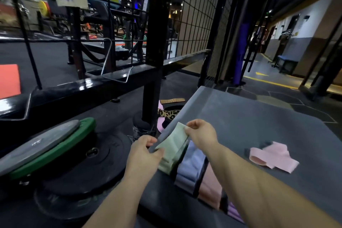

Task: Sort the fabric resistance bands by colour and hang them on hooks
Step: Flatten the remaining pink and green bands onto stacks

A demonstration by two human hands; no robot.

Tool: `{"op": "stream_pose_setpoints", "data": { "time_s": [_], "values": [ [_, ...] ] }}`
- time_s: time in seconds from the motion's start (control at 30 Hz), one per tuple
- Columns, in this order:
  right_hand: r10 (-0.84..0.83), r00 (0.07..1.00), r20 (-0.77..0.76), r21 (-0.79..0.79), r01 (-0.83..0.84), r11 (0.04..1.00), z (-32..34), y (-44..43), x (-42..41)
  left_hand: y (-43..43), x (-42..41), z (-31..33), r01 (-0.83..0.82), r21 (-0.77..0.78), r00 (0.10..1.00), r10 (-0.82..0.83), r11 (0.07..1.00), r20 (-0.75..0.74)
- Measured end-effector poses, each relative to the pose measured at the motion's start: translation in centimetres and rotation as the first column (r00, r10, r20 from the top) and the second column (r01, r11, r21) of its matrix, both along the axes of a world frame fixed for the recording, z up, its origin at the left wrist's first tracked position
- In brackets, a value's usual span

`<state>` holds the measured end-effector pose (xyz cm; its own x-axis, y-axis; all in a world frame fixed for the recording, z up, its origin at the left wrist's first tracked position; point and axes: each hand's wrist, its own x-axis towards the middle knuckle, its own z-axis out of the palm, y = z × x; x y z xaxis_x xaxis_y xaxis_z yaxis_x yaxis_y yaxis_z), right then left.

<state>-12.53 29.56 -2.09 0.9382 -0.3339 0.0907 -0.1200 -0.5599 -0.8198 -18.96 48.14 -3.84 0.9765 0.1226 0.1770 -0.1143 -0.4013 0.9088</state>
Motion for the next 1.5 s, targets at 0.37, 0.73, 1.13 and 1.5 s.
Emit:
{"op": "stream_pose_setpoints", "data": {
  "time_s": [0.37,0.73,1.13,1.5],
  "values": [
    [0.070,0.991,-0.110,-0.289,-0.100,0.952,-1.9,0.1,1.1,-0.7,1.3,-1.8,0.022,0.194,0.996,-0.005,0.981,-0.088],
    [0.095,0.986,-0.140,-0.395,-0.143,0.908,-2.8,0.3,1.5,-1.0,1.2,-2.2,-0.006,0.172,0.995,0.023,0.985,-0.093],
    [0.081,0.991,-0.110,-0.373,-0.117,0.921,-3.5,-0.2,1.6,-1.2,1.5,-2.5,0.037,0.146,0.993,-0.019,0.989,-0.118],
    [0.236,0.956,-0.176,-0.515,-0.293,0.805,-3.4,-0.3,1.3,-1.2,1.1,-2.5,0.172,0.264,0.980,-0.138,0.949,-0.141]
  ]
}}
